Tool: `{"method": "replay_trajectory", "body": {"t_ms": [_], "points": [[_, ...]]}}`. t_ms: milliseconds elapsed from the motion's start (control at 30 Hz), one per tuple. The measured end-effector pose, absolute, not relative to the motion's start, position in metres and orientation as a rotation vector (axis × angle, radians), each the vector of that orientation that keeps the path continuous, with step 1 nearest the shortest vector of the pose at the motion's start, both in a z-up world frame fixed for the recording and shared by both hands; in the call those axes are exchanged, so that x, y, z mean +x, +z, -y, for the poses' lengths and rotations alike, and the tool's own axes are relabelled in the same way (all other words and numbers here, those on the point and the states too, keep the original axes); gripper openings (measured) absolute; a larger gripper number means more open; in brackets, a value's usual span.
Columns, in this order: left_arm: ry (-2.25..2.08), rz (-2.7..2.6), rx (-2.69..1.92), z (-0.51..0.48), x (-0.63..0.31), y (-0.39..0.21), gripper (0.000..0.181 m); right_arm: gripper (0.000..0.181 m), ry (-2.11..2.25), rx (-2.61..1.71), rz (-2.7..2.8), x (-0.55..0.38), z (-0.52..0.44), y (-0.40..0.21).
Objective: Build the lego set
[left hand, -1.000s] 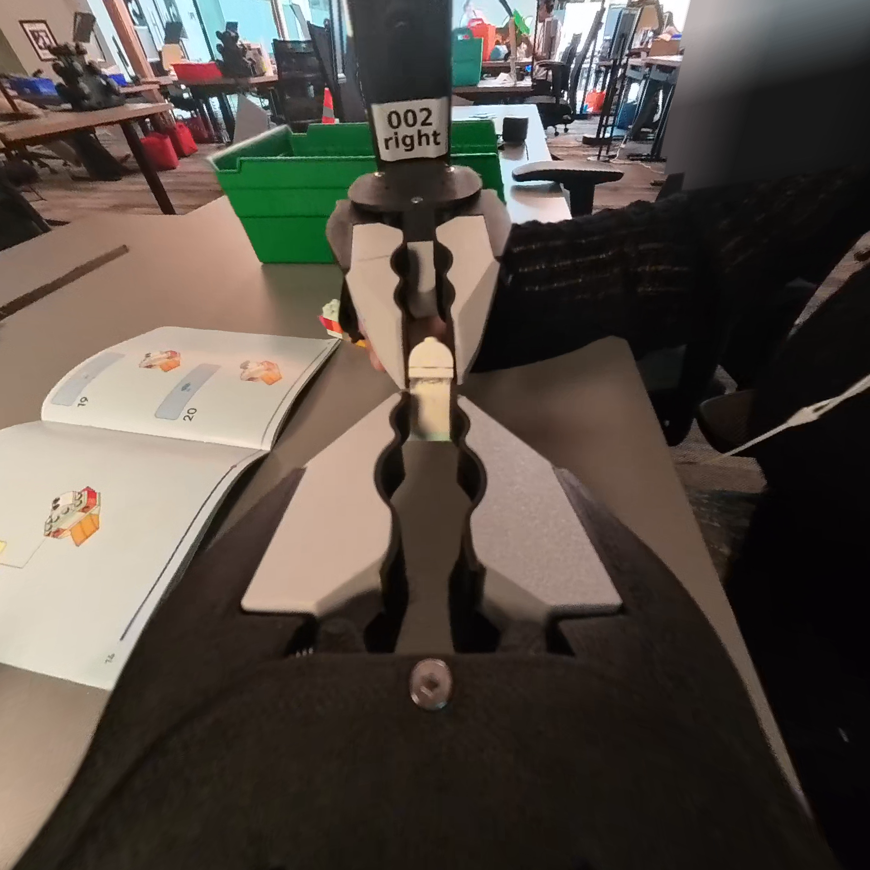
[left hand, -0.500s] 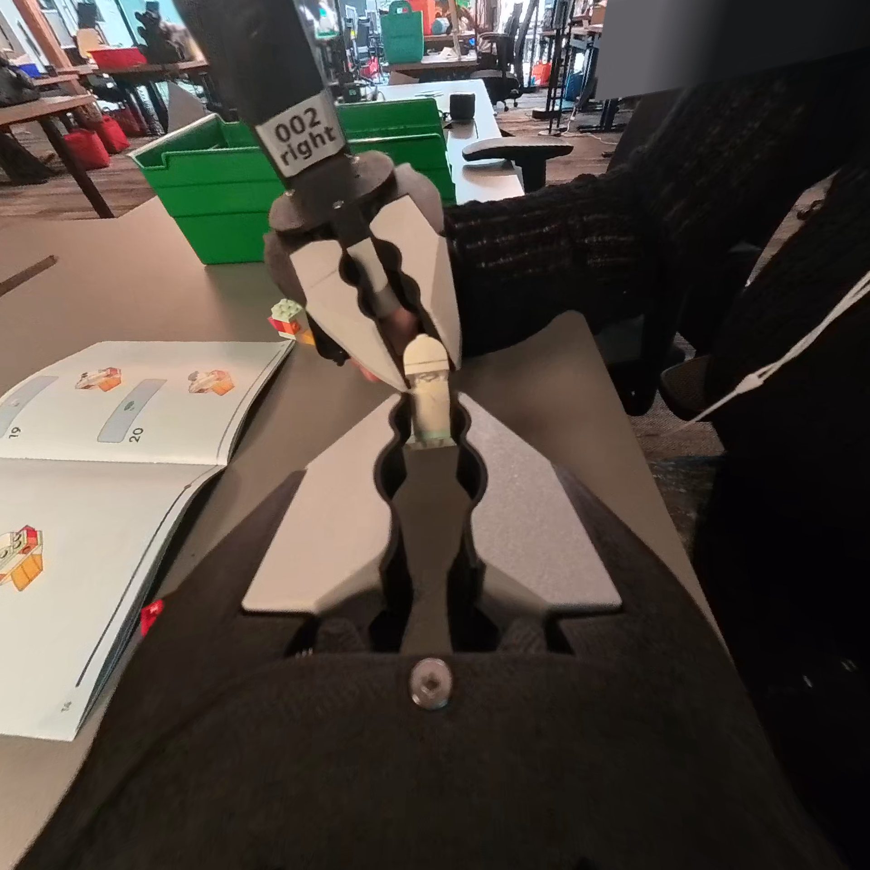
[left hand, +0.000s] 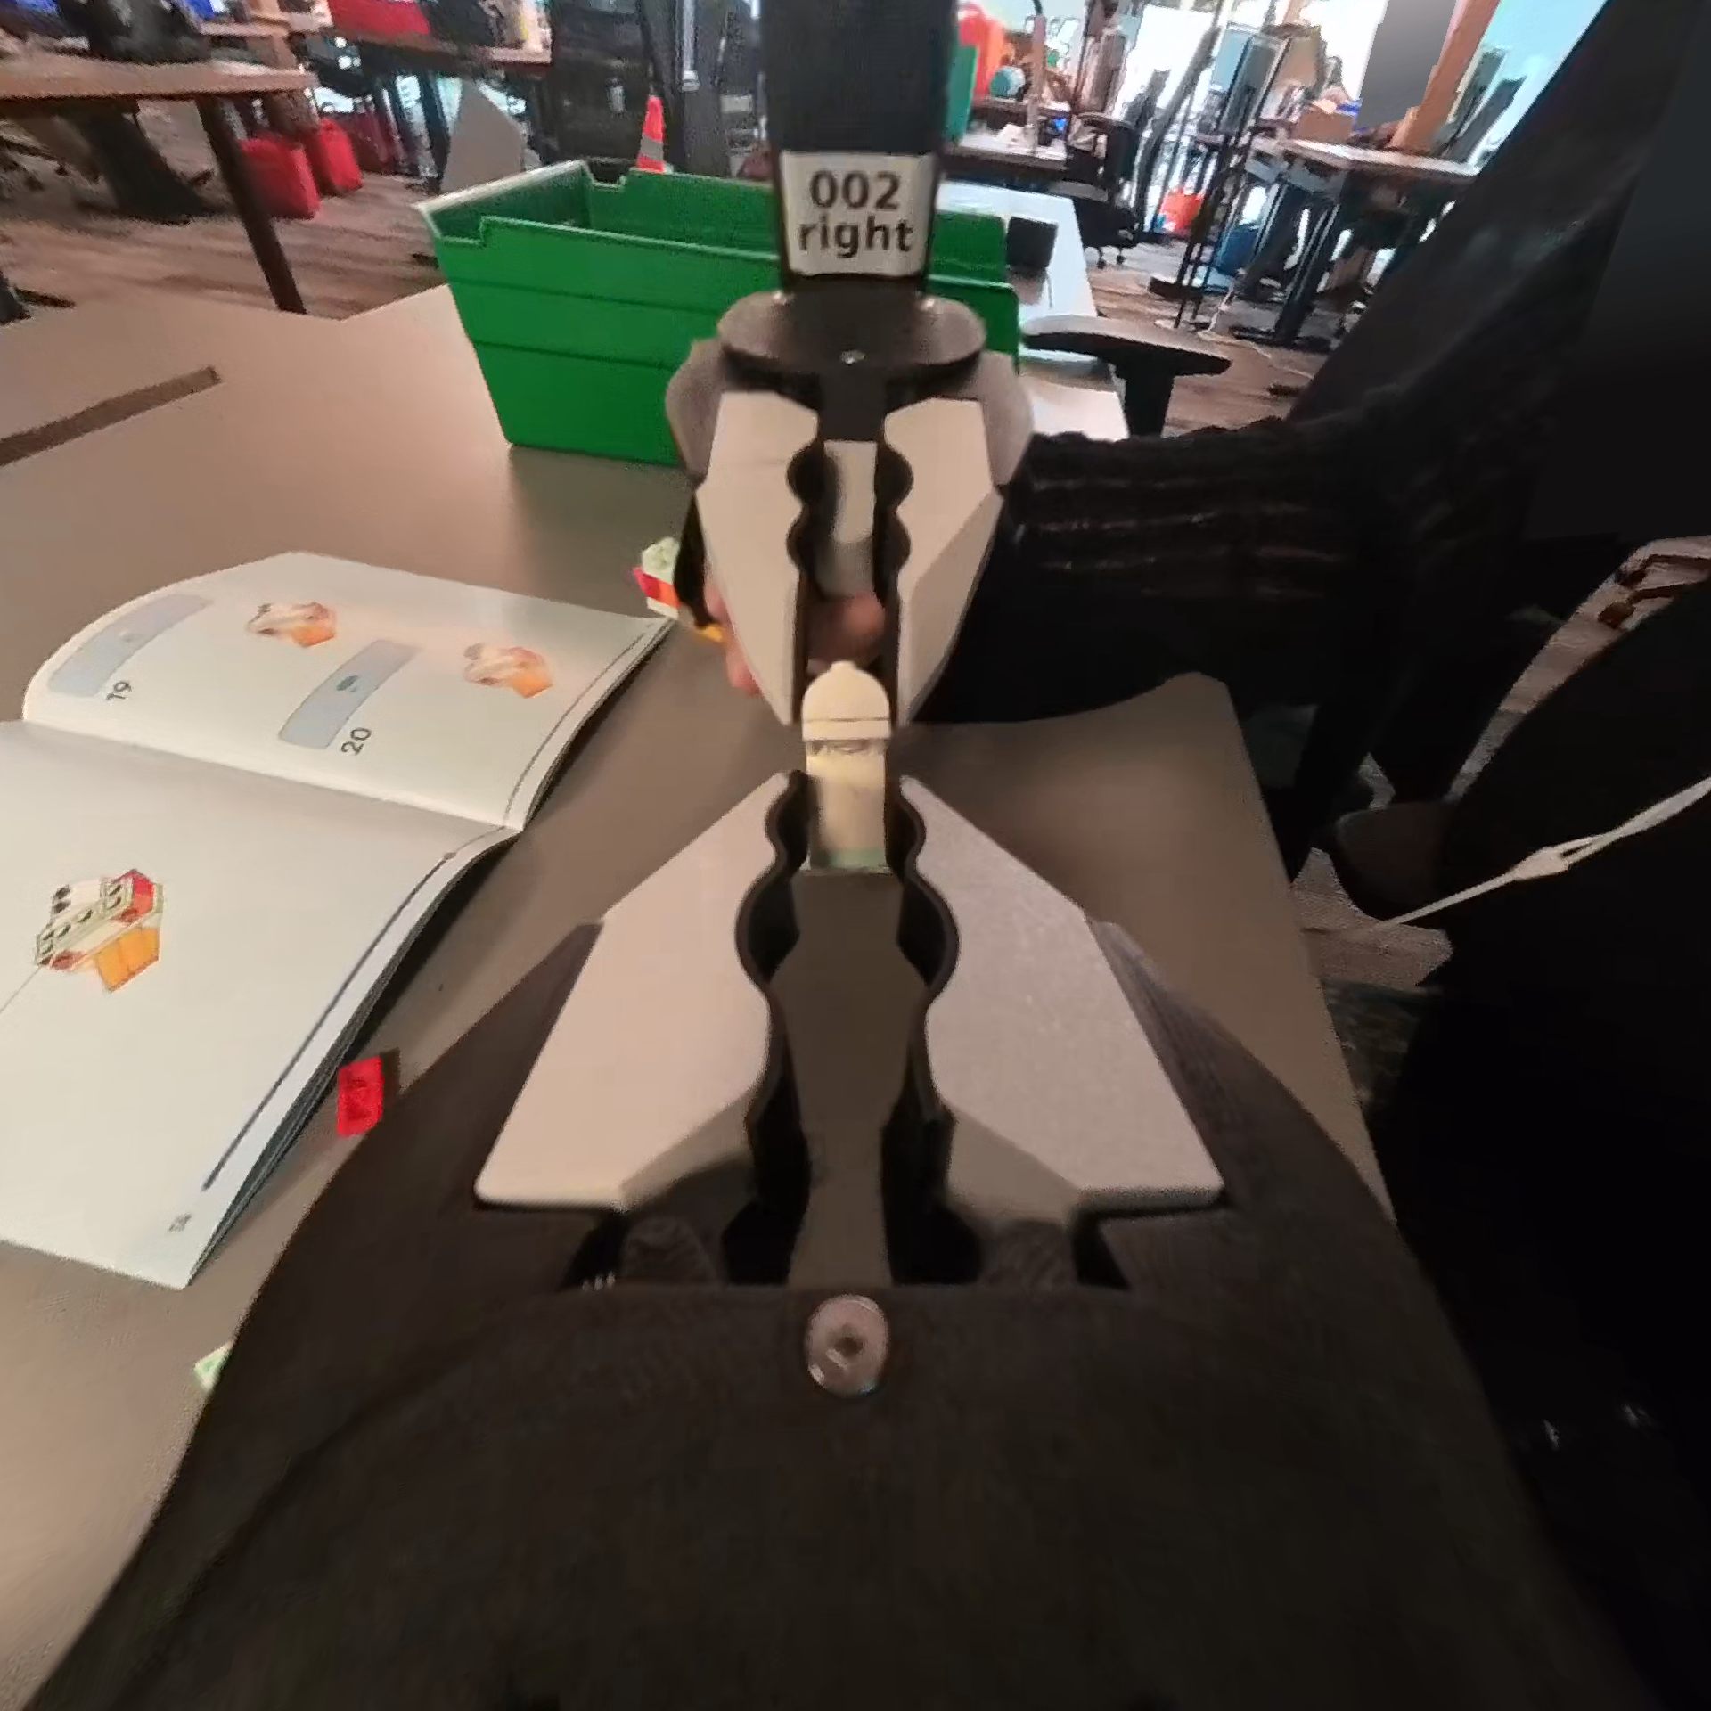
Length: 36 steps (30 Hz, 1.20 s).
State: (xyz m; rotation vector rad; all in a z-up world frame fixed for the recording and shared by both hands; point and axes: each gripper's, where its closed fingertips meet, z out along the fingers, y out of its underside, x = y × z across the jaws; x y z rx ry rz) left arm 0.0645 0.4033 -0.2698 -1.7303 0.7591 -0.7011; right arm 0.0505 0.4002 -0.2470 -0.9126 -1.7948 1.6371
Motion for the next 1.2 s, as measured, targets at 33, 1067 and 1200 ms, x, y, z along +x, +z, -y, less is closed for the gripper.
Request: {"method": "replay_trajectory", "body": {"t_ms": [33,1067,1200], "points": [[-0.688,-0.760,-1.739,-0.404,0.064,-0.271,0.016,0.013,1.630,-0.906,1.790,0.051,-0.401,-0.246],[-0.632,-0.865,-1.723,-0.395,0.070,-0.276,0.016,0.013,1.454,-0.859,2.013,0.068,-0.399,-0.265],[-0.690,-0.865,-1.705,-0.391,0.073,-0.273,0.016,0.013,1.521,-0.843,2.008,0.072,-0.396,-0.261]]}}
